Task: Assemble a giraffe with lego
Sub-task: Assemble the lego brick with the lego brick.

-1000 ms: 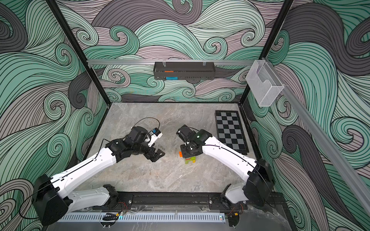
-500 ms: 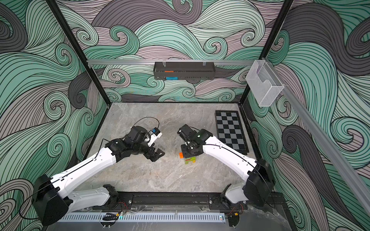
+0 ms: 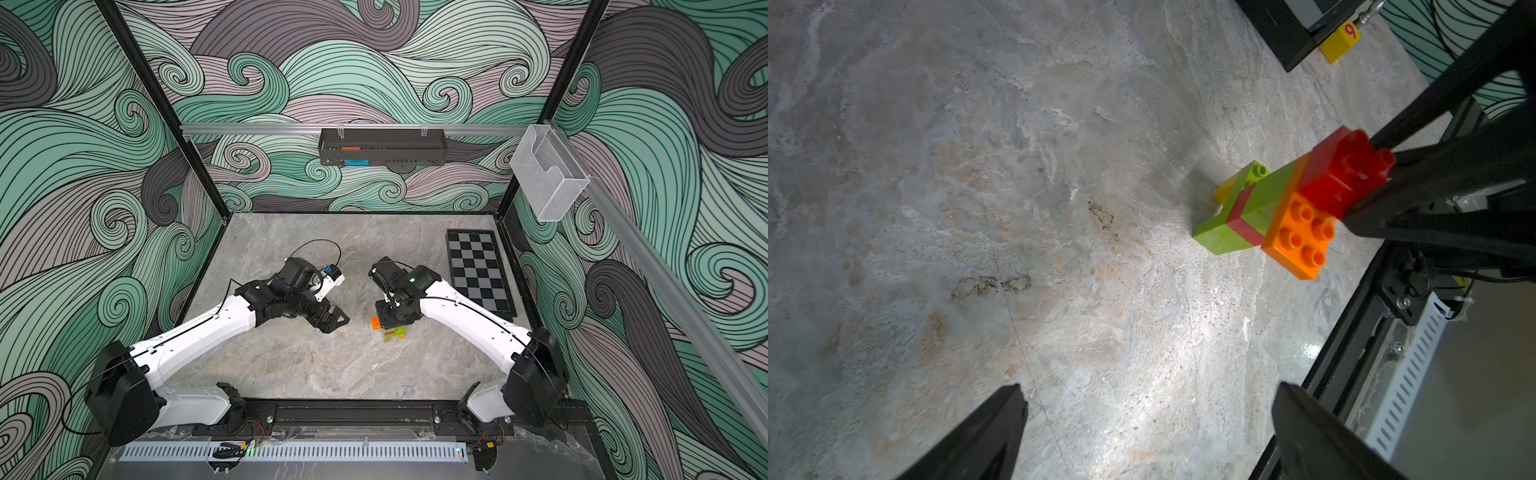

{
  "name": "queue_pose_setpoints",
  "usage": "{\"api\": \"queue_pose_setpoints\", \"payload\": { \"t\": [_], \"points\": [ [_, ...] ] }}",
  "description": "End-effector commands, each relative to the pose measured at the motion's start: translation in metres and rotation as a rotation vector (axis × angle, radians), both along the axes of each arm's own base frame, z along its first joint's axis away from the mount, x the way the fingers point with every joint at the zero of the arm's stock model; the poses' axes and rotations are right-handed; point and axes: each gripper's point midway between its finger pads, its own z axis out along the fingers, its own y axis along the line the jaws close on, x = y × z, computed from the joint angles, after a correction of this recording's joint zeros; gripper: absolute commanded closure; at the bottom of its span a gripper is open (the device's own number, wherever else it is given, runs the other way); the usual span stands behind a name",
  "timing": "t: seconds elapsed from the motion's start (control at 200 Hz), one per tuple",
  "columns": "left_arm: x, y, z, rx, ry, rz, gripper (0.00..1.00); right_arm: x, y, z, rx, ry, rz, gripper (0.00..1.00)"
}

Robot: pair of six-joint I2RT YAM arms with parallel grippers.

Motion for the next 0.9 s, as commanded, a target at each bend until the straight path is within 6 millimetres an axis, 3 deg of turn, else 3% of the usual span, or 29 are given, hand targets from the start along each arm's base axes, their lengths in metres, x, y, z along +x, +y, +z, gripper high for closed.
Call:
{"api": "queue_pose_setpoints", "payload": {
  "t": [0.0, 0.25, 0.695, 0.896],
  "points": [
    [0.005, -0.011, 0.017, -0.061, 0.01, 0.003, 0.04, -0.03, -0.017, -0.017, -0.088, 0.137, 0.0, 0.6],
    [0.007, -0.014, 0.017, -0.071, 0.023, 0.016, 0.04, -0.024, -0.018, 0.002, -0.069, 0.078, -0.006, 0.47],
    [0.009, -0.002, 0.018, -0.082, 0.015, 0.045, 0.04, -0.013, -0.008, 0.035, -0.001, 0.005, 0.016, 0.43],
    [0.012, 0.005, 0.021, -0.098, 0.005, 0.06, 0.04, 0.0, -0.01, 0.033, -0.033, -0.01, -0.005, 0.43]
  ]
}}
